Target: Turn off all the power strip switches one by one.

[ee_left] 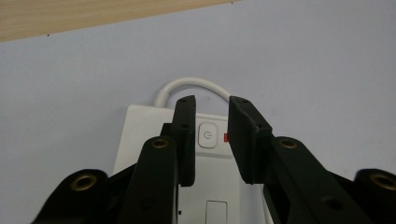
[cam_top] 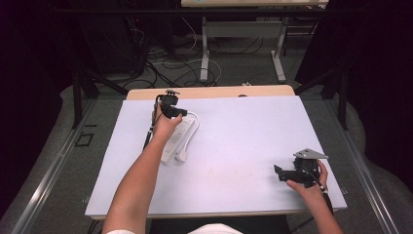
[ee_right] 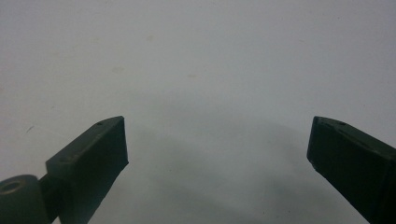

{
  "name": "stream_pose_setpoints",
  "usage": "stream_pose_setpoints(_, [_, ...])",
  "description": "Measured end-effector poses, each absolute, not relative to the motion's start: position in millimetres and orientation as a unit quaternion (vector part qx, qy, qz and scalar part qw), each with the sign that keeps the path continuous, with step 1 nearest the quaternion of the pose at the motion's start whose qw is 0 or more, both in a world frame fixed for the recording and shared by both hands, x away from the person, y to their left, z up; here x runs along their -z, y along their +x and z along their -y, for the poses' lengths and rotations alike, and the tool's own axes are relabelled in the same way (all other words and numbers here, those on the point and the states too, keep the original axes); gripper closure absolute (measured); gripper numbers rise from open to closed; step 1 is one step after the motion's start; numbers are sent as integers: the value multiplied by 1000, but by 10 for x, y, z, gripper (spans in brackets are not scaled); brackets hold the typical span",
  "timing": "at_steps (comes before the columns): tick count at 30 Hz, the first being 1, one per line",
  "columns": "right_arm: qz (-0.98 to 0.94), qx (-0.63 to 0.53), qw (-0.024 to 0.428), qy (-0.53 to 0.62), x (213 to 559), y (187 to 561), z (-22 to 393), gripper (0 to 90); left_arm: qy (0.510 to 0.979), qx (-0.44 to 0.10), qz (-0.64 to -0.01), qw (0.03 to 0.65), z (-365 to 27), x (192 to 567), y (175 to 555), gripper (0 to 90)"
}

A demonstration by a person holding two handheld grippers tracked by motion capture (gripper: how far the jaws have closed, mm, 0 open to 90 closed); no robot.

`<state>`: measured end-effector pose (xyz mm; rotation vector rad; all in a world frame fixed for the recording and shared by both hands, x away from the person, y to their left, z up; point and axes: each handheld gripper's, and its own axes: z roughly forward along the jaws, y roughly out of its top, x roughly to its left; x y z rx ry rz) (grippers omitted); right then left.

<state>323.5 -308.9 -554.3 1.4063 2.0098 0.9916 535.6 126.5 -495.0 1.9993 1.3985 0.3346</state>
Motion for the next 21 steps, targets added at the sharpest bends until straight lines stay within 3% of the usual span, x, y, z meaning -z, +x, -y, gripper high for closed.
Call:
stream_pose_setpoints(17, [-735, -365, 240, 518, 5550, 3238, 3088, 46, 774, -121, -545, 299, -1191, 5144, 5452, 896])
stream_pose_setpoints(21, [-736, -364, 239, 519, 5555, 3240, 3089, 48, 775, -126, -543, 297, -1172, 5172, 5459, 900])
